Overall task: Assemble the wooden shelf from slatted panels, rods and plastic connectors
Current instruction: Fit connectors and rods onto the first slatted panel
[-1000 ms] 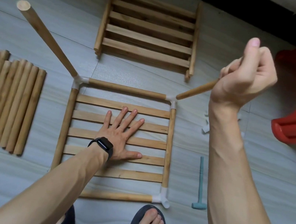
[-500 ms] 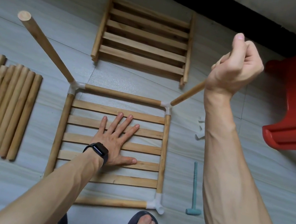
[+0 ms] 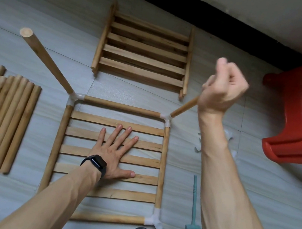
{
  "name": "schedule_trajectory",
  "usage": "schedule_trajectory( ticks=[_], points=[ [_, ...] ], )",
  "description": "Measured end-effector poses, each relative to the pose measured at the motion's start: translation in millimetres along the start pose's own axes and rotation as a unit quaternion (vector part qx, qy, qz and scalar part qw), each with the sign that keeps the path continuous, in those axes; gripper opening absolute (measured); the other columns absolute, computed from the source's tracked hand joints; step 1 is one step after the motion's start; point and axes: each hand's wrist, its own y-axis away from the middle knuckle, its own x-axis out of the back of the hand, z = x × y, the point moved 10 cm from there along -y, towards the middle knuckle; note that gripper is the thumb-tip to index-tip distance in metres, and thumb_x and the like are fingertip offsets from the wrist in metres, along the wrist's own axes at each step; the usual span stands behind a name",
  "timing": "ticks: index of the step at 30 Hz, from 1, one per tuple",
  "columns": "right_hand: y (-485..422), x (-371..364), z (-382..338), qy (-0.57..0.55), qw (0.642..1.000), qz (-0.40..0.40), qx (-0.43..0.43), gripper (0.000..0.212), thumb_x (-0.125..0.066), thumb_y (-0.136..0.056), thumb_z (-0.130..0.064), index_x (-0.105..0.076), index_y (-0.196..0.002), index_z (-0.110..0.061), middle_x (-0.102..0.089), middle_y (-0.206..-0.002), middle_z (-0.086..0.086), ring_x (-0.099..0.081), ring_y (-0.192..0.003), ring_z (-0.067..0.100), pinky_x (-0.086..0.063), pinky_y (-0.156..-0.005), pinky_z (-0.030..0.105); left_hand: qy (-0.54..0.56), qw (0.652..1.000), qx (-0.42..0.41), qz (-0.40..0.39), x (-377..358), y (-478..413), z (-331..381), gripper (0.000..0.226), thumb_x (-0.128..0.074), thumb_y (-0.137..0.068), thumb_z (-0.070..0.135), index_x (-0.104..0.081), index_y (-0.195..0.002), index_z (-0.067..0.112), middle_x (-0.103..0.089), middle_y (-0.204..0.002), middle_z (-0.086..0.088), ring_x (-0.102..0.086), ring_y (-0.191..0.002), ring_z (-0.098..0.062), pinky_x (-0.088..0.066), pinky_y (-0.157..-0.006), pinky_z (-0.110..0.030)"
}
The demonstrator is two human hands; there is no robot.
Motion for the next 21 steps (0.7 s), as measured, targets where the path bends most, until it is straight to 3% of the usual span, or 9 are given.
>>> schedule_trajectory(
  ticks=[3,7,11,14,19,21],
  points=[
    [16,-24,1,0.003,0.997,-0.071,-0.010,0.048,-0.056,-0.090,-0.012,-0.034,-0.049,-0.001,-0.029,-0.045,0.019,-0.031,-0.044,0.035,-0.026,-0.045,0.045,0.000,1.000,0.000,0.001,2,0,0,0.110,-0.018,-0.070,0.098,0.041,-0.143,0.039,0.054,-0.146,0.005,0.048,-0.136,-0.026,0.023,-0.113,-0.062],
    [7,-7,19,-0.018,0.997,-0.032,-0.070,0.046,-0.056,-0.086,-0.022,-0.034,-0.045,-0.019,-0.027,-0.042,0.006,-0.029,-0.043,0.039,-0.024,-0.043,0.044,-0.006,1.000,-0.002,-0.010,1,2,1,0.110,-0.017,-0.071,0.097,0.040,-0.144,0.038,0.053,-0.147,0.004,0.048,-0.136,-0.027,0.021,-0.113,-0.063],
    [19,-10,15,0.010,0.999,-0.016,-0.050,0.048,-0.053,-0.089,-0.011,-0.032,-0.049,0.003,-0.028,-0.044,0.021,-0.030,-0.043,0.039,-0.024,-0.044,0.045,-0.005,1.000,-0.007,-0.014,2,2,2,0.111,-0.004,-0.062,0.098,0.040,-0.144,0.038,0.053,-0.147,0.003,0.048,-0.136,-0.028,0.021,-0.113,-0.063],
    [20,-9,13,0.024,0.999,-0.005,-0.046,0.048,-0.053,-0.090,-0.011,-0.031,-0.050,0.002,-0.028,-0.046,0.021,-0.029,-0.045,0.035,-0.023,-0.046,0.040,-0.007,1.000,-0.008,-0.010,2,2,1,0.110,-0.014,-0.070,0.098,0.041,-0.143,0.037,0.054,-0.147,0.002,0.047,-0.136,-0.029,0.019,-0.114,-0.064],
    [18,-8,10,0.102,0.993,0.013,-0.049,0.048,-0.053,-0.094,-0.015,-0.031,-0.053,-0.006,-0.031,-0.049,0.008,-0.031,-0.048,0.012,-0.026,-0.049,0.030,-0.012,1.000,0.001,0.013,6,9,1,0.108,-0.014,-0.073,0.097,0.043,-0.142,0.036,0.052,-0.148,0.001,0.046,-0.137,-0.030,0.019,-0.114,-0.063],
    [20,-5,11,0.127,0.990,0.022,-0.052,0.046,-0.051,-0.099,-0.022,-0.033,-0.058,-0.015,-0.037,-0.051,0.010,-0.039,-0.049,0.019,-0.033,-0.050,0.032,-0.008,1.000,0.006,0.014,4,10,0,0.109,-0.015,-0.072,0.097,0.044,-0.141,0.036,0.053,-0.147,0.000,0.047,-0.136,-0.030,0.020,-0.113,-0.063]
  ],
)
